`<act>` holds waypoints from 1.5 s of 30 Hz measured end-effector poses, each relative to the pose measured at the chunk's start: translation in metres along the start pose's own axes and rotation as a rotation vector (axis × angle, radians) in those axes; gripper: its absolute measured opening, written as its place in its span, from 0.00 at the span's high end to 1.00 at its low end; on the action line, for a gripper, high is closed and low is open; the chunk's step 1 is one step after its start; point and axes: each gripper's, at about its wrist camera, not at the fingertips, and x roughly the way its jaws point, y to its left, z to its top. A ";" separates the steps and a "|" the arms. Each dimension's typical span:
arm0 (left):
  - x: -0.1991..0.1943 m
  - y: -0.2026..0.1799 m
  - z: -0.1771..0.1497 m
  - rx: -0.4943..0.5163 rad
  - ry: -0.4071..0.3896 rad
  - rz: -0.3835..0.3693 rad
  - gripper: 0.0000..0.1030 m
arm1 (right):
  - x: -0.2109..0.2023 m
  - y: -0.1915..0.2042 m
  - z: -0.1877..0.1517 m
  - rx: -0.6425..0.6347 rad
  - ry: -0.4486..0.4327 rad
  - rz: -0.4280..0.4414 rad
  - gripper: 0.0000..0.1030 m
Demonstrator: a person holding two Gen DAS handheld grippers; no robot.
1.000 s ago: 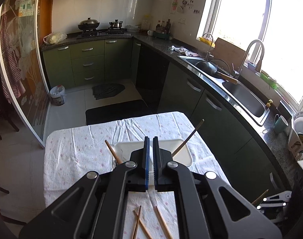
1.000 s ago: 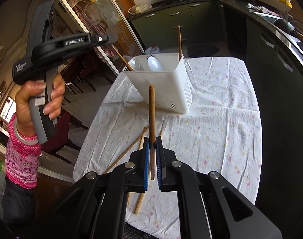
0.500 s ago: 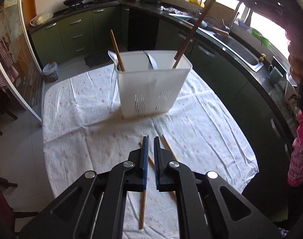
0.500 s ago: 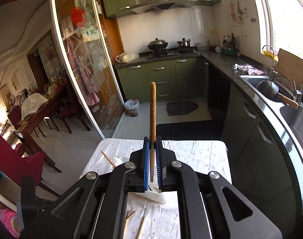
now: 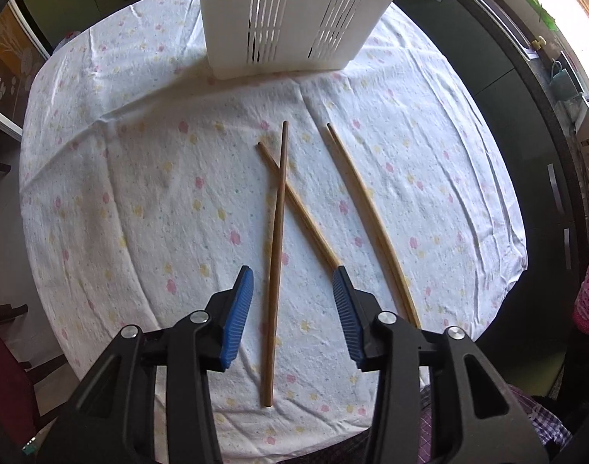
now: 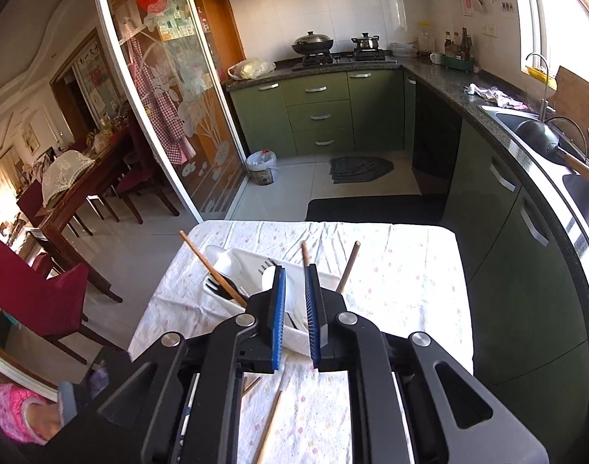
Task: Organize utensils
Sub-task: 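Close the left tool on a chopstick, lift it and drop it into the caddy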
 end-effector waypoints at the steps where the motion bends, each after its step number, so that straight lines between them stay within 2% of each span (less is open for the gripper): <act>1: 0.004 0.000 0.003 0.003 0.010 0.004 0.60 | -0.010 0.001 -0.003 -0.006 -0.009 0.007 0.87; 5: 0.015 -0.003 0.015 0.033 0.018 0.047 0.61 | -0.042 0.008 -0.017 -0.032 -0.016 0.049 0.85; 9: 0.024 -0.012 0.028 0.104 0.034 0.111 0.79 | -0.058 0.011 -0.035 -0.034 0.014 0.108 0.84; 12: 0.033 -0.014 0.035 0.130 0.061 0.153 0.89 | -0.067 0.010 -0.047 -0.021 0.033 0.154 0.84; 17: 0.041 -0.015 0.043 0.150 0.094 0.159 0.89 | -0.080 0.003 -0.053 -0.009 0.038 0.183 0.82; 25: 0.052 -0.015 0.055 0.156 0.131 0.164 0.90 | -0.088 -0.008 -0.057 0.013 0.045 0.180 0.82; 29: 0.056 -0.017 0.059 0.145 0.123 0.171 0.93 | -0.091 -0.010 -0.060 0.027 0.050 0.185 0.82; 35: 0.005 -0.011 0.049 0.106 -0.013 0.116 0.94 | -0.105 -0.025 -0.073 0.064 0.028 0.230 0.82; 42: -0.099 -0.026 0.031 0.093 -0.224 0.071 0.94 | -0.115 -0.050 -0.093 0.126 0.012 0.251 0.82; 45: -0.149 -0.035 0.033 0.103 -0.335 0.073 0.94 | -0.117 -0.060 -0.099 0.150 0.010 0.250 0.81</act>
